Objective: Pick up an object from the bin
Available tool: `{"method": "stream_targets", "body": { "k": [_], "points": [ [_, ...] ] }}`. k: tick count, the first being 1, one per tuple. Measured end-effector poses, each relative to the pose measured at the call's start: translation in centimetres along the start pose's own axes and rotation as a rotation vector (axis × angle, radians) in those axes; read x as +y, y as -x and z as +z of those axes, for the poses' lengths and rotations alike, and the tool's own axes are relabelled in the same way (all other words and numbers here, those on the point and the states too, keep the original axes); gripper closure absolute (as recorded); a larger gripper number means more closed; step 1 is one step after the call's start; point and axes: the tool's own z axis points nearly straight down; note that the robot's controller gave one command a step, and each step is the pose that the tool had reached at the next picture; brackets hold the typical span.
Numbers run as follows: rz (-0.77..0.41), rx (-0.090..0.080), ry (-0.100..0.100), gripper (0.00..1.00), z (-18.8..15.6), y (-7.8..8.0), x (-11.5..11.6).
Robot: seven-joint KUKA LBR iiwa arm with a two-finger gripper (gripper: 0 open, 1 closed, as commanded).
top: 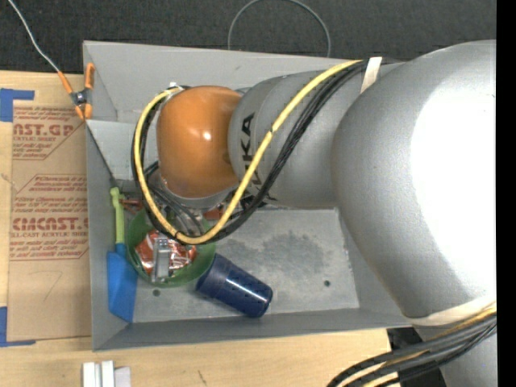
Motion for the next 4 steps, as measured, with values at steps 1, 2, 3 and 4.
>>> {"method": "stream_targets", "body": {
  "k": [1,2,3,4],
  "points": [
    [0.003,-0.007,0.002,0.00,-0.5,0.2,-0.1],
    [-0.002,0.001,0.001,0.00,0.7,-0.4,-1.3],
    [-0.323,-0.007,0.002,1.00,3.4,-1.3,-4.5],
    [-0.323,-0.007,0.002,1.00,3.4,-1.3,-4.5]
  ]
}}
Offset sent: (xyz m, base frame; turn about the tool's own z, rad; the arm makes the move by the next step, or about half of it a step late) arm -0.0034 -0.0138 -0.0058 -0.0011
